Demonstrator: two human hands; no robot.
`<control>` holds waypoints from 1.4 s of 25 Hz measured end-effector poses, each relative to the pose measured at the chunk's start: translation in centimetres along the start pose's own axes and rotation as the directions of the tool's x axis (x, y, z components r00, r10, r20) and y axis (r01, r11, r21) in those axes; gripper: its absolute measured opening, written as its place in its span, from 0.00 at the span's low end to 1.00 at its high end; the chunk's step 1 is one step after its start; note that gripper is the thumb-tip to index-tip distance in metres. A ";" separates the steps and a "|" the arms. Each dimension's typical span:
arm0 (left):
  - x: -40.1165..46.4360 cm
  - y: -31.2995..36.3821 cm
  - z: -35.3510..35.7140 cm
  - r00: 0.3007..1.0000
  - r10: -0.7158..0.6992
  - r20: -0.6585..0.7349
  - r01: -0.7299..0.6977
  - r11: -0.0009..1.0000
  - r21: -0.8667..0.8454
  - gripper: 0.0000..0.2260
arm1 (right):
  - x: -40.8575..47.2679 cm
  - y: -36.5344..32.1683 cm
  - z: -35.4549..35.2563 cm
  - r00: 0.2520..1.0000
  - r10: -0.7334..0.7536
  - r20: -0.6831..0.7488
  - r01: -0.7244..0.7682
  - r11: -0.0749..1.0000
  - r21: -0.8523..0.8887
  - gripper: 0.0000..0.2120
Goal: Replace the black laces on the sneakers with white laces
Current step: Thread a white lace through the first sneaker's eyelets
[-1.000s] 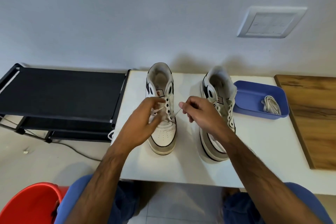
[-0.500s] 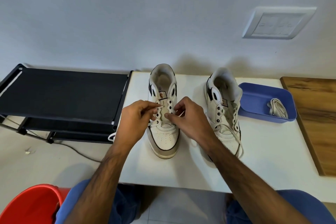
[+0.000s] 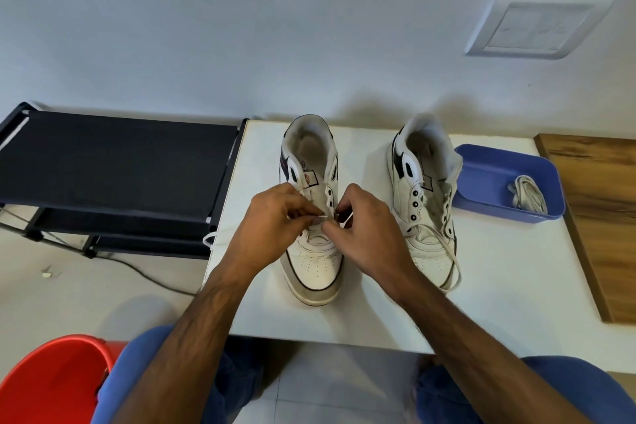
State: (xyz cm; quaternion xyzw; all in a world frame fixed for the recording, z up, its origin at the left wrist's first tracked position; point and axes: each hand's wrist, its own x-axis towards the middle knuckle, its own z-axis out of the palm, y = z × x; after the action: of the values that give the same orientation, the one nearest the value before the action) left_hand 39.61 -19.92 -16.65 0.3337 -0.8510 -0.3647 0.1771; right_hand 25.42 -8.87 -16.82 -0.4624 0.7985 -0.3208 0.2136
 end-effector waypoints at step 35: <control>-0.5 0.1 0.8 0.980 0.192 0.060 -0.200 0.962 0.186 0.05 | -0.7 0.8 -1.0 0.999 0.032 0.003 -0.032 0.971 0.239 0.09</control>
State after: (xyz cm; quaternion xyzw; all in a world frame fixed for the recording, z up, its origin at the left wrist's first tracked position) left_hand 39.49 -19.12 -17.19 0.2556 -0.9144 -0.2690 0.1619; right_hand 24.67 -7.65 -16.68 -0.4204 0.7616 -0.4111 0.2724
